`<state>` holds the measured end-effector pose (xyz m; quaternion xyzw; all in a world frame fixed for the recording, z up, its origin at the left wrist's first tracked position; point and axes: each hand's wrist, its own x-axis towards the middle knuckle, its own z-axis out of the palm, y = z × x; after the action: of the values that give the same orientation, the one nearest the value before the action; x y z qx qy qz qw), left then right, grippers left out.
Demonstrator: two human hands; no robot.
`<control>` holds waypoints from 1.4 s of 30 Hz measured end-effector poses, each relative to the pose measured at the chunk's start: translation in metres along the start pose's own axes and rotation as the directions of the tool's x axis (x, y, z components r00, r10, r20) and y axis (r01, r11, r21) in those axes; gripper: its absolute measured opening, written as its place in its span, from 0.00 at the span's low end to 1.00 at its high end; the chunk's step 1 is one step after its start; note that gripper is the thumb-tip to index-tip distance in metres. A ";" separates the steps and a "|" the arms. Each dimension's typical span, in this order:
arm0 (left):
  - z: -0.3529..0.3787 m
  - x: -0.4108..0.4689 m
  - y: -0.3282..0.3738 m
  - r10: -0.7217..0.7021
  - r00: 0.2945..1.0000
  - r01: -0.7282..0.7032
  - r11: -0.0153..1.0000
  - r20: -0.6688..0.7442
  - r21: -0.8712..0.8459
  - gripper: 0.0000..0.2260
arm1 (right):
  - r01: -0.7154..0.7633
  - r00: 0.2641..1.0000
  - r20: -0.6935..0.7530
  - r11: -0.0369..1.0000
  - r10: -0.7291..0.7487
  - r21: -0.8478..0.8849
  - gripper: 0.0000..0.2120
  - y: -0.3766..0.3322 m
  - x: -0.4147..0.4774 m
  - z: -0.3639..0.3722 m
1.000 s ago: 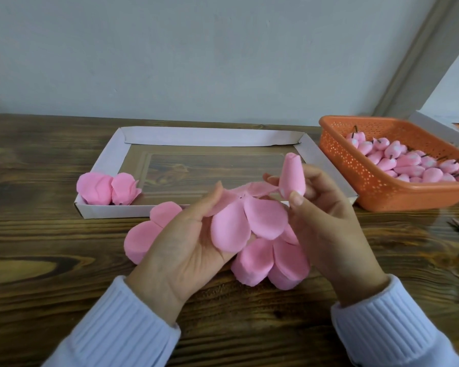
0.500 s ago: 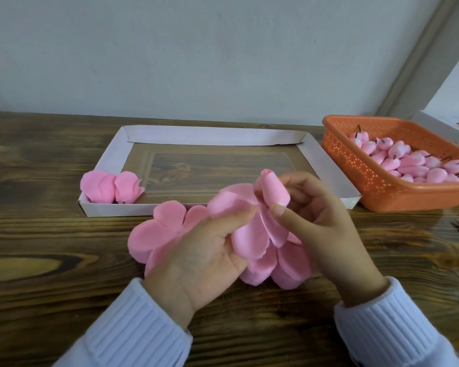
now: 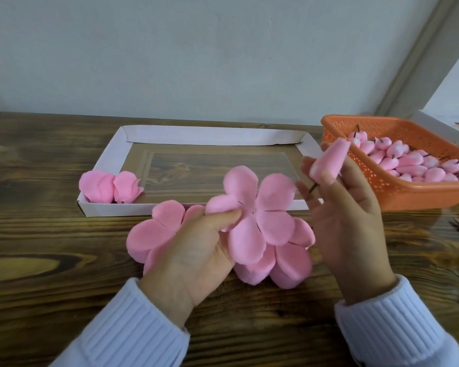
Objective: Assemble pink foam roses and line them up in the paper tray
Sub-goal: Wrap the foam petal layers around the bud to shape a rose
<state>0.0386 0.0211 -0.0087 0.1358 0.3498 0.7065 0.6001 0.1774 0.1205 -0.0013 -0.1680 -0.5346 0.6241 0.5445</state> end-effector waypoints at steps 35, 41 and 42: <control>0.001 -0.005 0.004 -0.003 0.952 0.002 1.000 0.307 0.003 0.14 | 0.178 0.960 0.279 0.771 -0.001 -0.611 0.14 0.007 -0.011 0.009; 0.000 -0.005 0.001 0.033 0.971 -0.052 0.996 0.236 0.077 0.15 | 0.208 0.963 0.262 0.770 -0.055 -0.603 0.14 0.003 -0.012 0.011; 0.000 -0.005 0.001 0.037 0.973 -0.061 0.993 0.228 0.100 0.15 | 0.210 0.965 0.255 0.754 -0.059 -0.622 0.14 0.004 -0.012 0.010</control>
<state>0.0386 0.0165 -0.0072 0.2555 0.3132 0.6815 0.6101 0.1713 0.1061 -0.0048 -0.2352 -0.7835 0.3764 0.4349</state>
